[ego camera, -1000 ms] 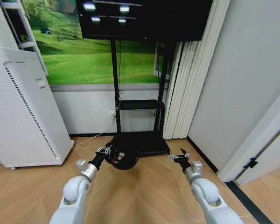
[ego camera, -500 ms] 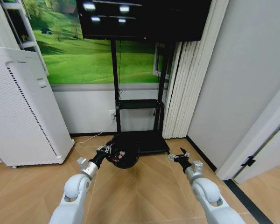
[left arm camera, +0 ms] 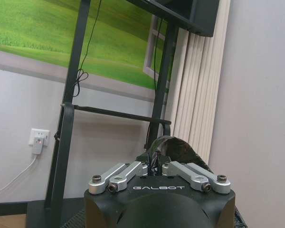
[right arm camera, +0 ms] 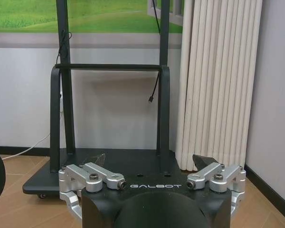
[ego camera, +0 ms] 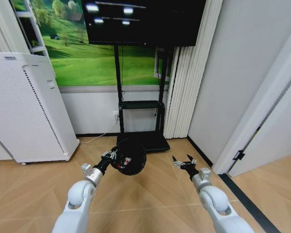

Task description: Pick up the trash bin and place the garbage on the floor into it.

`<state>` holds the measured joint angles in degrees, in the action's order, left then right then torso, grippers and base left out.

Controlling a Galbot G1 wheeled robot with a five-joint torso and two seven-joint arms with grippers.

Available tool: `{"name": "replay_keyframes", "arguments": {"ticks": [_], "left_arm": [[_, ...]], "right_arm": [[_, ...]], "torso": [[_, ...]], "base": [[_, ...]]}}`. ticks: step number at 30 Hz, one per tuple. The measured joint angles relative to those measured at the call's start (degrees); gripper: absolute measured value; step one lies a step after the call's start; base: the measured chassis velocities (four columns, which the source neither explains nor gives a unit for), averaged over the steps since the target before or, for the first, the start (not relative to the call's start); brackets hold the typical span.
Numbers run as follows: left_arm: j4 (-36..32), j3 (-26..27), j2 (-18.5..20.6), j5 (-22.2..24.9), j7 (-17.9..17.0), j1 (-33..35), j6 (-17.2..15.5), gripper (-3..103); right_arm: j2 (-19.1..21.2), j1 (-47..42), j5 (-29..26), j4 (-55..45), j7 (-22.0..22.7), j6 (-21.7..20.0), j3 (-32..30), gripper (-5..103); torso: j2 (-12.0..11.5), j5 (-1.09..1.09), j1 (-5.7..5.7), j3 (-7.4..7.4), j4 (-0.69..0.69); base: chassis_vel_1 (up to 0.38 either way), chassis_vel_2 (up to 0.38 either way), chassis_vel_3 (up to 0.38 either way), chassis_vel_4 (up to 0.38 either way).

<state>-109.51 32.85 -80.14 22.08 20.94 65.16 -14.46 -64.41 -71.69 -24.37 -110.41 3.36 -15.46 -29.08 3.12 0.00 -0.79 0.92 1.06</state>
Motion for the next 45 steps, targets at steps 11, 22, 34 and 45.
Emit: {"name": "replay_keyframes", "arguments": {"ticks": [11,22,34,45], "left_arm": [[0.02,0.10,0.00,0.33,0.15,-0.05,-0.13,8],[-0.66,0.44,0.36,1.00,0.19,0.09,-0.34,8],[-1.70,0.64,0.67,1.37,0.44,0.79,-0.33,8],[-2.28,0.87,0.67,1.52,0.72,1.66,-0.23,8]], "right_arm": [[-0.11,-1.82,3.45,-0.80,-0.83,0.28,-0.01,100],[-0.39,-3.71,4.77,-2.79,-0.99,0.03,0.25,100],[-0.84,-5.23,5.41,-4.83,-1.01,-0.21,-0.04,100],[-1.51,-6.06,6.14,-5.89,-0.90,-0.50,-0.11,100]], "torso": [[-0.01,0.00,-0.01,0.01,0.00],[-0.01,0.00,-0.01,0.01,0.00],[-0.01,-0.01,0.00,0.01,0.00],[-0.01,0.00,-0.01,0.01,0.01]], "base": [[0.008,-0.010,-0.004,0.004],[0.066,0.035,-0.062,-0.039],[0.250,0.173,-0.242,-0.183],[0.235,0.197,-0.249,-0.195]]}}
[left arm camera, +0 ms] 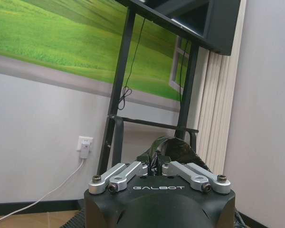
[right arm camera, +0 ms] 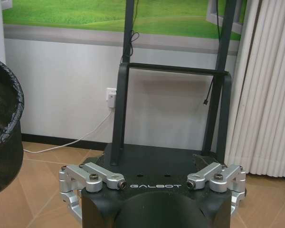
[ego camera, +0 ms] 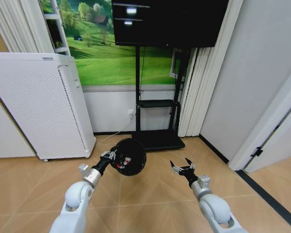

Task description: Pick up the trash bin and place the garbage on the floor into it.

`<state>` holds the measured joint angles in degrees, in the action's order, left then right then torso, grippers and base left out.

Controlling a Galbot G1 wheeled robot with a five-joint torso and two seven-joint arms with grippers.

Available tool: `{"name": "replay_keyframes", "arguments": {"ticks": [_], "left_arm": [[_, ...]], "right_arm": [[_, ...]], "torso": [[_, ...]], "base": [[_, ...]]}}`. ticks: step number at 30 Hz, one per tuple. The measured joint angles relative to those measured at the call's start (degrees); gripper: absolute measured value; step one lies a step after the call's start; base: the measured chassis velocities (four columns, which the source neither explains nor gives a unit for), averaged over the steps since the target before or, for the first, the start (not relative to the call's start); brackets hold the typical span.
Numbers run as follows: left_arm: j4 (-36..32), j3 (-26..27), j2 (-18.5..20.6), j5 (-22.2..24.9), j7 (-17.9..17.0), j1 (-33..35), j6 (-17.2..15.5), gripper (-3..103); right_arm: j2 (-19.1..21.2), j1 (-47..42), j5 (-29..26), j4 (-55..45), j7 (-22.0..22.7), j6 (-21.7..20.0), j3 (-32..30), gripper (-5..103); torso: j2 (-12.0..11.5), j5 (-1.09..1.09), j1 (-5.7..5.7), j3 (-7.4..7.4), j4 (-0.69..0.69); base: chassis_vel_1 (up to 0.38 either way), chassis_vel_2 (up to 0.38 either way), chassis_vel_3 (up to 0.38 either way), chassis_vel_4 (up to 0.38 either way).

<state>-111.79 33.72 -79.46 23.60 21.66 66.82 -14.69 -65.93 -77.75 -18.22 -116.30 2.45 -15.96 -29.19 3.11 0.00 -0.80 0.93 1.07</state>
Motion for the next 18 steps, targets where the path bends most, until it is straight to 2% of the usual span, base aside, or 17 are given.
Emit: {"name": "replay_keyframes", "arguments": {"ticks": [13,15,18], "left_arm": [[-0.02,-0.27,-0.48,-0.24,-0.05,-0.29,0.12,8],[0.01,-0.49,-1.08,-0.78,-0.37,0.21,0.12,8],[-0.04,-0.42,-1.59,-0.97,-0.74,0.80,0.08,8]], "right_arm": [[-0.14,0.07,0.04,0.51,0.06,0.19,0.11,100],[-0.41,0.11,-0.35,1.54,-0.14,2.44,0.28,100],[-0.72,0.10,-0.91,2.05,-0.37,3.34,0.45,100]], "torso": [[0.00,0.00,0.00,0.00,-0.01],[0.00,0.02,0.00,0.00,-0.01],[0.00,0.00,0.00,0.00,-0.02]], "base": [[0.225,0.164,-0.214,-0.166],[0.156,0.140,-0.175,-0.127],[0.098,0.094,-0.112,-0.074]]}}
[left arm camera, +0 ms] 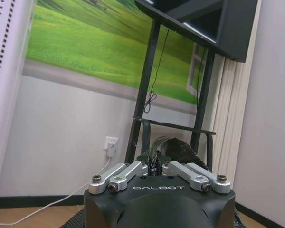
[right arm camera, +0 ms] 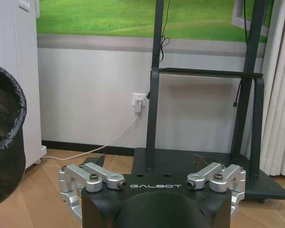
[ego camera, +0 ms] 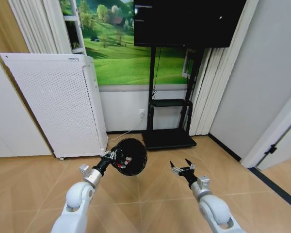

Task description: Pick up the trash bin and place the garbage on the floor into it.

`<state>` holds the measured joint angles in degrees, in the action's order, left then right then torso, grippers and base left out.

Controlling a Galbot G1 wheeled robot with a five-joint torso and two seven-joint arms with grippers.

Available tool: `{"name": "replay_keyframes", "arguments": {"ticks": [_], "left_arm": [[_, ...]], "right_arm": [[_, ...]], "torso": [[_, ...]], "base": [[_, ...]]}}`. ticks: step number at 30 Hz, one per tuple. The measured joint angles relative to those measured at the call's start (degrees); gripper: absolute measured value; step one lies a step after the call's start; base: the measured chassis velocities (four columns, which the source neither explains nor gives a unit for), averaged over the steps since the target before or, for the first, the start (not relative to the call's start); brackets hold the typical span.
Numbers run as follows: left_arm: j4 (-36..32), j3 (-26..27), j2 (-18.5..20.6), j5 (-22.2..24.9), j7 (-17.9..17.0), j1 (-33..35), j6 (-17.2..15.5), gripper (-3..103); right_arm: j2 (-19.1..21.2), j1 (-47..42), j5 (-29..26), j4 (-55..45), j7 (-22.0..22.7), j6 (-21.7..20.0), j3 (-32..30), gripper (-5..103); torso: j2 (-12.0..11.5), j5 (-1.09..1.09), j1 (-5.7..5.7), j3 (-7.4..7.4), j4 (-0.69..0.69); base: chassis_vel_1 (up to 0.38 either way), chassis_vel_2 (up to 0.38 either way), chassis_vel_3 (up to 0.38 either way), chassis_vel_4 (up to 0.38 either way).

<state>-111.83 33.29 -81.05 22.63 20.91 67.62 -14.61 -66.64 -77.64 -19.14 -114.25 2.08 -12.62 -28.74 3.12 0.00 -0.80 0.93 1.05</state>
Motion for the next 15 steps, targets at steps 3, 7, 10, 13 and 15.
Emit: {"name": "replay_keyframes", "arguments": {"ticks": [3,7,10,13,15], "left_arm": [[0.17,0.21,-0.73,-0.54,-0.11,0.60,0.03,8],[0.31,0.20,-1.84,-1.01,-0.48,2.09,0.31,8],[-1.01,-1.25,-4.94,0.40,-6.23,7.86,1.71,8],[-1.62,-1.51,-5.86,1.35,-10.49,11.29,3.31,8],[-1.75,-1.00,-6.25,1.36,-11.56,12.78,3.94,8]], "right_arm": [[-0.30,-0.17,-0.14,0.32,-0.18,0.22,0.12,100],[-0.58,-0.47,0.10,0.75,-0.50,0.37,0.18,100],[-0.44,-0.73,0.81,1.62,-1.09,0.66,0.53,100],[-0.06,-0.42,0.89,1.91,-1.35,0.66,0.66,100],[0.16,-0.18,0.89,2.01,-1.40,0.64,0.68,100]], "torso": [[0.00,0.00,0.00,0.00,0.02],[0.01,-0.02,0.00,0.00,0.04],[0.01,-0.01,0.00,0.00,0.03],[0.01,-0.01,0.00,0.00,0.02],[0.01,0.00,0.00,0.00,0.02]], "base": [[0.034,0.017,-0.020,-0.023],[-0.061,-0.040,0.048,0.029],[-0.037,-0.025,0.020,0.014],[0.000,0.000,0.000,0.000],[0.000,0.000,0.000,0.000]]}}
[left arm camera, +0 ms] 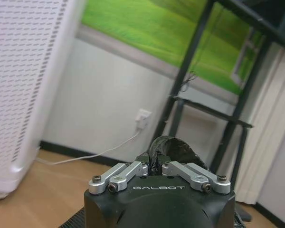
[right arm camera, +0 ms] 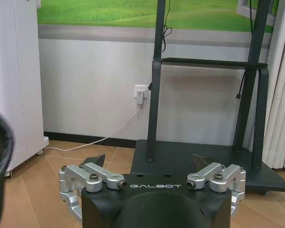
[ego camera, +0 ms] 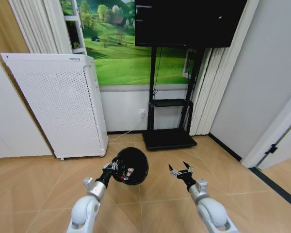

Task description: Pick up the trash bin and place the garbage on the floor into it.

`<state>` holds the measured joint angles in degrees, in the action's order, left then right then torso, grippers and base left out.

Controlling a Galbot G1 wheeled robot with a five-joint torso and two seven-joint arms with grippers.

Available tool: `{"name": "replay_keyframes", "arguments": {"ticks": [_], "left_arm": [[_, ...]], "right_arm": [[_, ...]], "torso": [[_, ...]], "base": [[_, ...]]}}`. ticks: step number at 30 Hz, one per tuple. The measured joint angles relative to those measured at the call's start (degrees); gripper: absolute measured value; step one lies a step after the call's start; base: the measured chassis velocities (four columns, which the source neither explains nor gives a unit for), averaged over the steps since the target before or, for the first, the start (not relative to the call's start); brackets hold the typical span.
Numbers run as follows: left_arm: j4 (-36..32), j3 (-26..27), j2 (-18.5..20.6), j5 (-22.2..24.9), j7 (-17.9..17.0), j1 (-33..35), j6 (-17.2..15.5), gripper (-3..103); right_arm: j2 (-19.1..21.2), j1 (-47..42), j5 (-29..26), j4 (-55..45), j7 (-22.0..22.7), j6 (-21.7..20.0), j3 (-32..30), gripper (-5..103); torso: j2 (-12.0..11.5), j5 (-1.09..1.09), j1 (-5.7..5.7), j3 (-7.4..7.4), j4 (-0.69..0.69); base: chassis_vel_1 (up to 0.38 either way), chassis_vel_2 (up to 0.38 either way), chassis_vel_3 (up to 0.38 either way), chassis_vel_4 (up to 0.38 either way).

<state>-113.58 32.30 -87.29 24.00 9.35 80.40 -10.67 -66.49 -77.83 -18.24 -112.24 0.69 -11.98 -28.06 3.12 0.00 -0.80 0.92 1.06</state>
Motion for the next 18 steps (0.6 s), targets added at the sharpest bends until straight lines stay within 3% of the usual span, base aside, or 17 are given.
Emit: {"name": "replay_keyframes", "arguments": {"ticks": [6,10,18], "left_arm": [[0.81,2.38,1.14,1.76,-3.91,4.91,3.63,8],[1.57,4.39,1.52,3.19,-4.17,7.09,5.70,8],[5.18,10.77,1.50,5.99,2.62,11.99,9.95,8]], "right_arm": [[0.79,0.80,-0.03,0.72,-0.26,-0.13,0.12,100],[0.64,0.90,0.06,1.12,-0.44,-0.17,0.38,100],[0.77,0.73,1.06,2.33,-1.09,0.01,0.31,100]], "torso": [[0.00,0.00,0.00,0.00,0.00],[0.00,0.00,0.00,0.00,0.00],[0.00,0.01,0.00,0.00,0.00]], "base": [[0.000,0.000,0.000,0.000],[0.000,0.000,0.000,0.000],[0.000,0.000,0.000,0.000]]}}
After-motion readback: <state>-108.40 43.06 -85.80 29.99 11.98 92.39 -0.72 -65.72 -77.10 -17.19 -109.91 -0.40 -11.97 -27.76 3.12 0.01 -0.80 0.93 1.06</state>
